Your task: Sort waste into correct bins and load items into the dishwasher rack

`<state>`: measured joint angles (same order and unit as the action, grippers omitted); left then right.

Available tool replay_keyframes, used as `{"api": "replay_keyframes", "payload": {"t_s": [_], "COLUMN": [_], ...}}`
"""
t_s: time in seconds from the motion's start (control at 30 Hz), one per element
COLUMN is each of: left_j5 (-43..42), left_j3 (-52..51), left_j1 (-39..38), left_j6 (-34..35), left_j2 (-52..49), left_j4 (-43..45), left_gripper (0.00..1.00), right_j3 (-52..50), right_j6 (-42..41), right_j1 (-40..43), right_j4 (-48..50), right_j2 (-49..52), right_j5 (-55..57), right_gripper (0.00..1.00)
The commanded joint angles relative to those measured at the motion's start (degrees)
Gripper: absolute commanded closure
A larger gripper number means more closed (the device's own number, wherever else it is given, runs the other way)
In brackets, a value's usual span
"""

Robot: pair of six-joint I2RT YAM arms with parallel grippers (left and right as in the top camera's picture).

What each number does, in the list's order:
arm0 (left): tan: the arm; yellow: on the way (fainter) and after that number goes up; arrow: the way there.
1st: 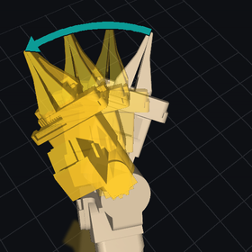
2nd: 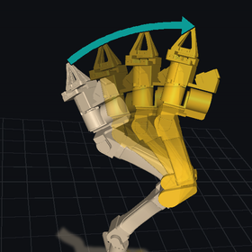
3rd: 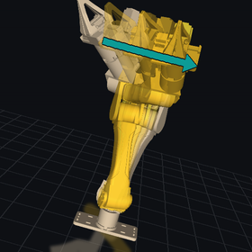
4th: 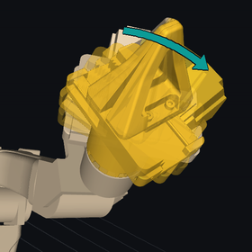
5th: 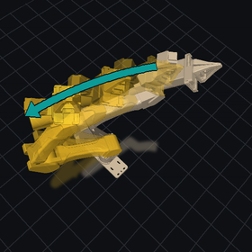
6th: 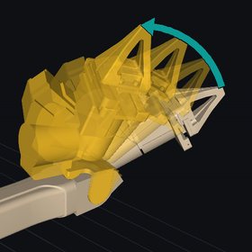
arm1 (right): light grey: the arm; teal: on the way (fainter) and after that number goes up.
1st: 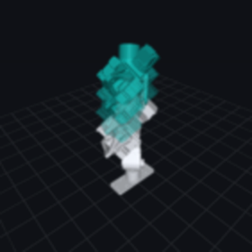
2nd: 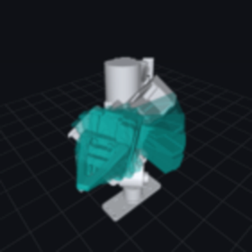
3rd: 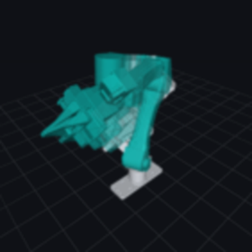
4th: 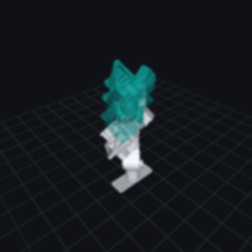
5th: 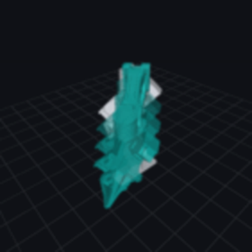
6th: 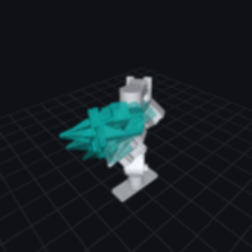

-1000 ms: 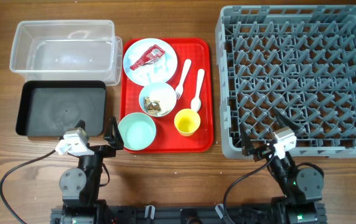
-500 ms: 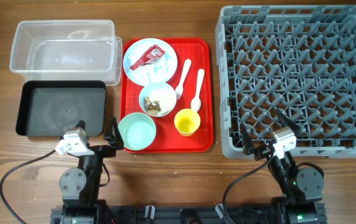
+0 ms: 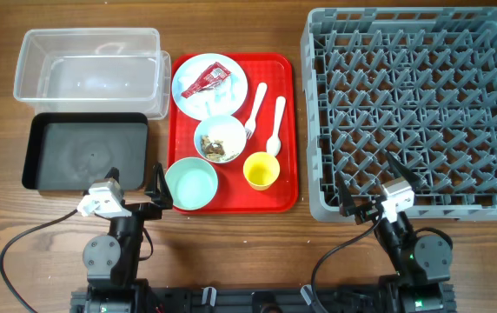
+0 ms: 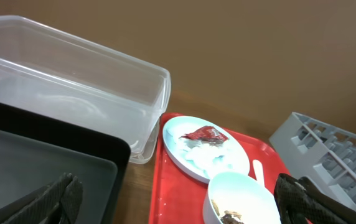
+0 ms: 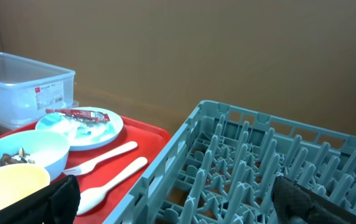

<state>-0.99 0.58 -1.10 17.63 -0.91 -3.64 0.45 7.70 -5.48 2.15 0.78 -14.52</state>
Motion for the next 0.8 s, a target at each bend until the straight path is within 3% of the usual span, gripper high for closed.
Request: {"api": "replay_keyframes", "payload": {"t_s": [0.0, 0.17, 0.37, 0.6, 0.77], "left_j5": [-3.1, -4.3, -4.4, -6.1, -6.4], "left_j3": [-0.2, 1.6, 9.3, 24.5, 40.3], "left_j1": [0.3, 0.3, 0.3, 0.3, 0.2], "left_j6": [-0.7, -0.5, -0.5, -0.8, -1.0], "left_j2": [-0.2, -0.5, -7.1, -26.3, -42.6], "left_j4": [2.2, 3.0, 1.6, 0.2, -8.3], "left_gripper": [0.00, 0.00, 0.00, 0.00, 0.00], "right_j3": [1.3, 5.2, 13.6, 28.9, 41.6], "right_j6": [-1.9, -1.9, -1.9, -1.9, -1.9], "right_j1": [-0.2, -0.2, -0.2, -0.2, -0.2], "right_j4": [0.3, 0.4, 0.3, -0.8, -8.4], "right_j2": [0.0, 2.8, 13.7, 34.1, 46.1], "right_j5": [0.1, 0.3, 0.5, -0.6, -4.8], "right_gripper": [0.00, 0.00, 0.00, 0.00, 0.00]}}
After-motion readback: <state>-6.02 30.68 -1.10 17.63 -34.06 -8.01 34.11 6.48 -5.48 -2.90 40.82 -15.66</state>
